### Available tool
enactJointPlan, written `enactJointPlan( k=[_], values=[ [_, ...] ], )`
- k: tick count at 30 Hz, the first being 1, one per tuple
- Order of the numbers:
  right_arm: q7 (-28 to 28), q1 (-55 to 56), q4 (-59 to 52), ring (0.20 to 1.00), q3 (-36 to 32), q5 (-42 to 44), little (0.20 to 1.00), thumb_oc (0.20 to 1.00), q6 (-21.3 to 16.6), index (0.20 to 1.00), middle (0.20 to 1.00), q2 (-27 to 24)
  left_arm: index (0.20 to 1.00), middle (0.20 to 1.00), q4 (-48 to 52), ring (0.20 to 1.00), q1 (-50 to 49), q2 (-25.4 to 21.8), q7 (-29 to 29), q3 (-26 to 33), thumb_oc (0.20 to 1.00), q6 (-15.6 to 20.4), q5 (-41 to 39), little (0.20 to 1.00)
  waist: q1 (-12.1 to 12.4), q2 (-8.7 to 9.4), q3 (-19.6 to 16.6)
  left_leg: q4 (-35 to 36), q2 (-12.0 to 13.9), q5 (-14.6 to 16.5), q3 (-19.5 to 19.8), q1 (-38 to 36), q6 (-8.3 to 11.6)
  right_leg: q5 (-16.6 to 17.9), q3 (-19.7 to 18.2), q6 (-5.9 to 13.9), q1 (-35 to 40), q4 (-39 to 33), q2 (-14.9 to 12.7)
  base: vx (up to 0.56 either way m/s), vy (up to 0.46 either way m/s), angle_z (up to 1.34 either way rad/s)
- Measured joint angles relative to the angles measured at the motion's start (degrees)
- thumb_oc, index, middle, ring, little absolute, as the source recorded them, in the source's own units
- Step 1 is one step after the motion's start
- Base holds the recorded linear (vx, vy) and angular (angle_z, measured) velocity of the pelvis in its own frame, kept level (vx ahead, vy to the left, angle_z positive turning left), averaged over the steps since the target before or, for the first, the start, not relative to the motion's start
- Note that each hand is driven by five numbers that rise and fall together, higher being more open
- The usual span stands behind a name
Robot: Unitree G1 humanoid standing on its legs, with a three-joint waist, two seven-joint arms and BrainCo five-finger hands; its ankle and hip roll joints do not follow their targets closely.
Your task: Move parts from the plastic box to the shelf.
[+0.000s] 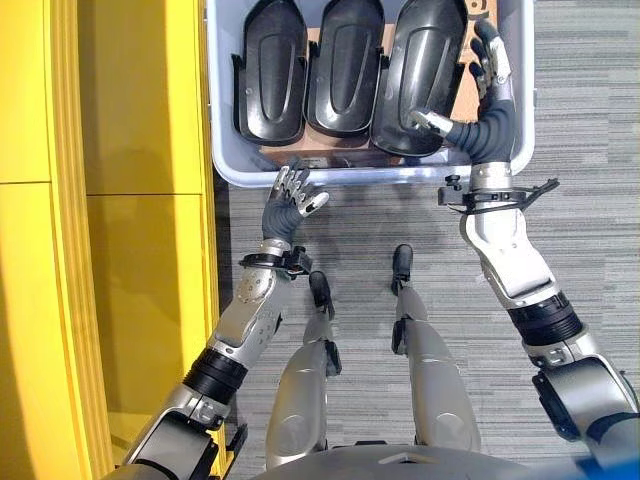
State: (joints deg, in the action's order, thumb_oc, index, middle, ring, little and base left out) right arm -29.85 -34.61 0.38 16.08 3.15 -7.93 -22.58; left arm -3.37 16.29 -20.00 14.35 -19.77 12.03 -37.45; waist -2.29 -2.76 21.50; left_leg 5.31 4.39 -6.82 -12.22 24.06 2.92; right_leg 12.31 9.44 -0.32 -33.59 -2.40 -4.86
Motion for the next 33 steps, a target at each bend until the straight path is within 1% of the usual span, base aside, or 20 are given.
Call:
enactJointPlan(
  k=[3, 4, 8, 11, 13, 15, 18, 23, 25, 30, 33],
  values=[
    [-1.53, -0.45, 2.07, 1.0, -0.02, -0.88, 1.0, 1.0, 0.11, 1.0, 1.0, -0.01, 1.0, 1.0, 0.0, 1.0, -0.03, 0.0, 0.51, -0.03, 1.0, 0.0, -0.01, 1.0, 0.16, 0.0, 0.0, 0.0, 0.0, 0.0, 0.0, 0.01, 0.0, 0.0, 0.0, 0.0, -0.01, 0.0, -0.01, 0.0, 0.0, 0.0],
    [-2.48, -1.42, 4.68, 1.0, -0.03, -2.43, 1.0, 1.0, 0.27, 1.0, 1.0, 0.09, 1.0, 1.0, 0.0, 1.0, -0.01, 0.0, 1.09, -0.06, 1.0, 0.01, -0.02, 1.0, 0.17, -0.01, -0.01, 0.0, -0.01, 0.0, 0.0, 0.01, 0.0, 0.0, 0.0, 0.0, 0.0, 0.0, -0.03, 0.0, 0.0, 0.0],
    [-5.8, -4.24, 13.02, 1.0, -1.07, -4.64, 1.0, 1.0, 2.78, 1.0, 1.0, 1.37, 1.0, 1.0, 0.0, 1.0, 0.04, 0.0, 1.38, -0.19, 1.0, 0.05, -0.02, 1.0, 0.39, -0.04, -0.02, 0.0, -0.01, 0.0, 0.01, 0.36, 0.0, 0.0, 0.01, 0.0, -0.35, 0.0, -0.04, 0.0, 0.0, 0.0],
    [-8.16, -6.11, 16.02, 1.0, -2.54, -5.03, 1.0, 1.0, 4.15, 1.0, 1.0, 1.78, 1.0, 1.0, -0.01, 1.0, 0.15, 0.02, 2.11, -0.4, 1.0, 0.09, -0.03, 1.0, 0.87, -0.09, 0.0, -0.01, -0.03, -0.05, -0.01, 1.08, 0.02, 0.08, 0.0, -0.06, -1.1, 0.02, -0.05, 0.0, 0.0, 0.0],
    [-9.98, -8.71, 19.99, 1.0, -3.19, -6.25, 1.0, 1.0, 4.75, 1.0, 1.0, 1.78, 1.0, 1.0, -0.03, 1.0, 0.33, 0.15, 2.2, -0.5, 1.0, 0.16, -0.03, 1.0, 1.41, -0.14, -0.01, -0.01, -0.01, -0.05, -0.03, 1.08, 0.03, 0.08, -0.01, -0.06, -1.12, 0.02, -0.02, 0.0, 0.0, 0.0],
    [-11.53, -10.69, 20.78, 1.0, -4.28, -6.79, 1.0, 1.0, 5.34, 1.0, 1.0, 1.81, 1.0, 1.0, -0.03, 1.0, 0.71, 0.51, 2.22, -0.56, 1.0, 0.77, -0.04, 1.0, 1.89, -0.27, 0.05, -0.01, -0.03, -0.05, -0.01, 1.12, 0.02, 0.08, -0.01, -0.06, -1.16, 0.02, -0.05, 0.0, 0.0, 0.0],
    [-12.05, -12.44, 21.12, 1.0, -4.24, -6.83, 1.0, 1.0, 5.67, 1.0, 1.0, 1.75, 1.0, 1.0, -0.03, 1.0, 0.64, 0.52, 2.22, -0.6, 1.0, 0.81, -0.05, 1.0, 2.28, -0.3, 0.03, -0.01, -0.11, -0.05, 0.02, 1.13, 0.03, 0.08, -0.01, -0.06, -1.16, 0.07, -0.18, 0.0, 0.0, 0.0],
    [-13.1, -14.91, 25.75, 1.0, -4.04, -6.84, 1.0, 1.0, 6.38, 1.0, 1.0, 1.77, 1.0, 1.0, -0.03, 1.0, 0.69, 0.48, 2.22, -0.6, 1.0, 1.12, -0.05, 1.0, 2.79, -0.34, 0.01, -0.01, -0.18, -0.07, 0.06, 1.23, 0.0, 0.08, 0.0, -0.05, -1.36, 0.24, -0.25, 0.0, 0.0, 0.0],
    [-13.1, -16.26, 29.52, 1.0, -3.87, -6.79, 1.0, 1.0, 6.59, 1.0, 1.0, 1.74, 1.0, 1.0, -0.03, 1.0, 0.67, 0.49, 2.21, -0.81, 1.0, 1.15, -0.07, 1.0, 2.85, -0.35, 0.0, -0.01, -0.2, -0.09, 0.07, 1.42, -0.02, 0.08, 0.0, -0.05, -1.53, 0.25, -0.27, 0.0, 0.0, 0.0],
    [-13.06, -17.48, 33.8, 1.0, -2.86, -6.73, 1.0, 1.0, 7.48, 1.0, 1.0, 1.66, 1.0, 1.0, -0.07, 1.0, 0.8, 0.5, 2.17, -1.18, 1.0, 1.16, -0.1, 1.0, 3.07, -0.38, -0.01, -0.01, -0.18, -0.18, 0.23, 2.16, -0.04, 0.1, 0.13, -0.09, -2.14, 0.27, -0.27, 0.0, 0.0, 0.0],
    [-12.76, -19.64, 39.98, 1.0, -1.08, -6.32, 1.0, 1.0, 7.54, 1.0, 1.0, 1.75, 1.0, 1.0, -0.09, 1.0, 1.86, 0.46, 2.07, -2.51, 1.0, 1.2, -0.14, 1.0, 3.43, -0.39, -0.01, -0.02, -0.34, -0.25, 0.35, 2.16, -0.12, 0.1, 0.23, -0.09, -2.11, 0.4, -0.48, 0.0, 0.002, 0.01]
  ],
)
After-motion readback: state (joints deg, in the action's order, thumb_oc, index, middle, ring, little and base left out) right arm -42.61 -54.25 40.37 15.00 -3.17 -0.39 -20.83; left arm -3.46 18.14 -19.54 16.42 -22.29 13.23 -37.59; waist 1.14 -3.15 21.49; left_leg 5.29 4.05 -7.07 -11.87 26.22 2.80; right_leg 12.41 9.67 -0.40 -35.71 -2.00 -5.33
